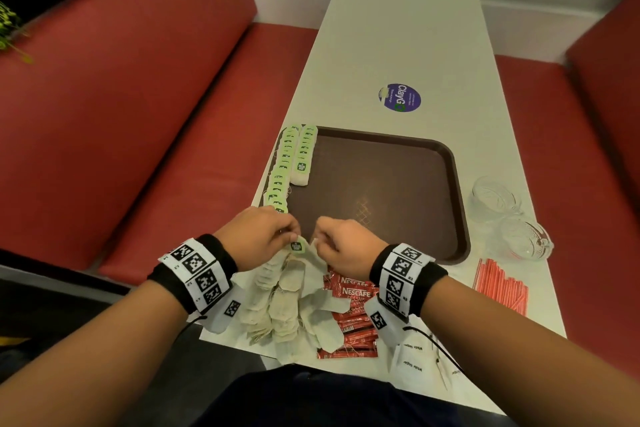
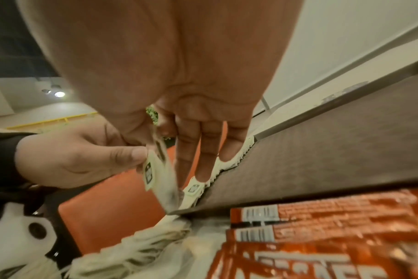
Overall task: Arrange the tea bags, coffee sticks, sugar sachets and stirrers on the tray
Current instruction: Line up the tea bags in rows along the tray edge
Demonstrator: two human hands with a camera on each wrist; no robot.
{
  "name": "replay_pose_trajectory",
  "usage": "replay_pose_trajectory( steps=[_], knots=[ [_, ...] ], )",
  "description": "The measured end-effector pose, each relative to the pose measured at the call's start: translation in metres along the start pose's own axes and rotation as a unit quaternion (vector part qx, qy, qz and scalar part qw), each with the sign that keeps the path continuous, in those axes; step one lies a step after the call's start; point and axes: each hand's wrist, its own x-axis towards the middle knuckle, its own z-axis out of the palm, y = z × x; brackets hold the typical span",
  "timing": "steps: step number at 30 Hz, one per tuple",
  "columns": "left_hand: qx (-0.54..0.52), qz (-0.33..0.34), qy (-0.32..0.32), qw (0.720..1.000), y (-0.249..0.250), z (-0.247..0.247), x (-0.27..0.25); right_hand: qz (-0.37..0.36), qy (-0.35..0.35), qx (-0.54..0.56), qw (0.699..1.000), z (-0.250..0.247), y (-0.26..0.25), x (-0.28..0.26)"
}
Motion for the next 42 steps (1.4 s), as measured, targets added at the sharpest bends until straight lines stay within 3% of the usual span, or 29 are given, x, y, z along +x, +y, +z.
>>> replay_pose_trajectory(
  steps=[5, 10, 23, 25, 29, 33, 35, 42],
  knots=[
    [-0.021, 0.006, 0.042, 0.999, 0.0, -0.013, 0.016, 0.014, 0.06, 0.058, 0.996, -0.013, 0.004, 0.01],
    [-0.012, 0.019, 0.057, 0.998, 0.004, -0.023, 0.03, 0.015, 0.053, 0.07, 0.996, -0.016, 0.012, 0.018],
    [-0.049, 0.019, 0.038, 0.998, 0.009, -0.027, 0.055, 0.014, 0.089, 0.034, 0.995, -0.011, 0.036, 0.04],
    [-0.03, -0.002, 0.039, 0.999, 0.004, -0.027, 0.06, 0.041, 0.063, 0.01, 0.997, -0.012, 0.038, 0.041],
    [-0.009, -0.083, 0.067, 0.994, -0.021, -0.034, 0.083, 0.101, -0.071, -0.101, 0.987, -0.016, 0.039, 0.035],
    [0.052, -0.149, -0.028, 0.987, -0.044, -0.038, 0.113, 0.118, -0.157, -0.166, 0.966, -0.013, 0.034, 0.029],
    [0.061, -0.151, -0.053, 0.985, -0.05, -0.037, 0.128, 0.122, -0.174, -0.169, 0.963, -0.01, 0.032, 0.03],
    [0.072, -0.194, -0.026, 0.978, -0.049, -0.034, 0.163, 0.113, -0.16, -0.129, 0.972, -0.007, 0.033, 0.032]
  ],
)
